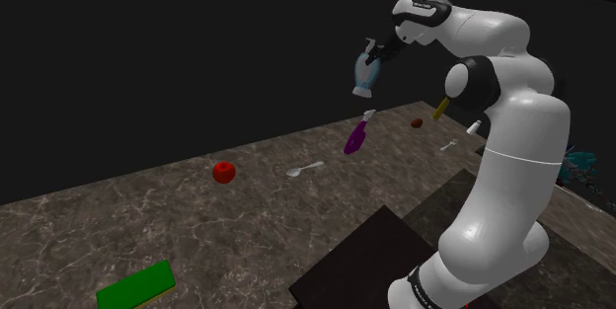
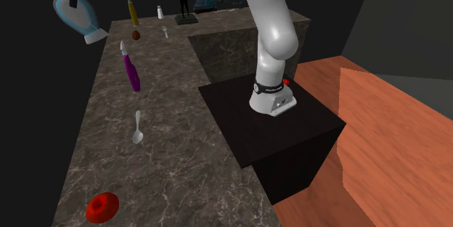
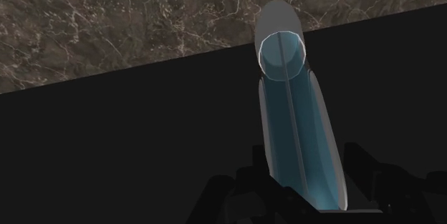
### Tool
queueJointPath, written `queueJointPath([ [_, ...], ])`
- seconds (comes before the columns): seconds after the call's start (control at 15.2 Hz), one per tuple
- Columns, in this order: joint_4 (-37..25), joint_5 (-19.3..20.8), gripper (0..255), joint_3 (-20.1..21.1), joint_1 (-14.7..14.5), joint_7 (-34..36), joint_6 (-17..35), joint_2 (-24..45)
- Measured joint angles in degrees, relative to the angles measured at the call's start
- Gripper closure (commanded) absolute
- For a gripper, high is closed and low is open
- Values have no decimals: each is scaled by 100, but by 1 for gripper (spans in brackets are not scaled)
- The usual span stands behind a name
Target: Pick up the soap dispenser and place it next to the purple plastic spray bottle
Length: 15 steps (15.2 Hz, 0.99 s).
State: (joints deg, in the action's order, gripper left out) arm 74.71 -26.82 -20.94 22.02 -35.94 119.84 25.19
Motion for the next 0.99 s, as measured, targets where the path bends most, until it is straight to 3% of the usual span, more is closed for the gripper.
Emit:
queueJointPath([
  [0.99, 998, -269, 255, 121, -54, -429, 1031, 90],
])
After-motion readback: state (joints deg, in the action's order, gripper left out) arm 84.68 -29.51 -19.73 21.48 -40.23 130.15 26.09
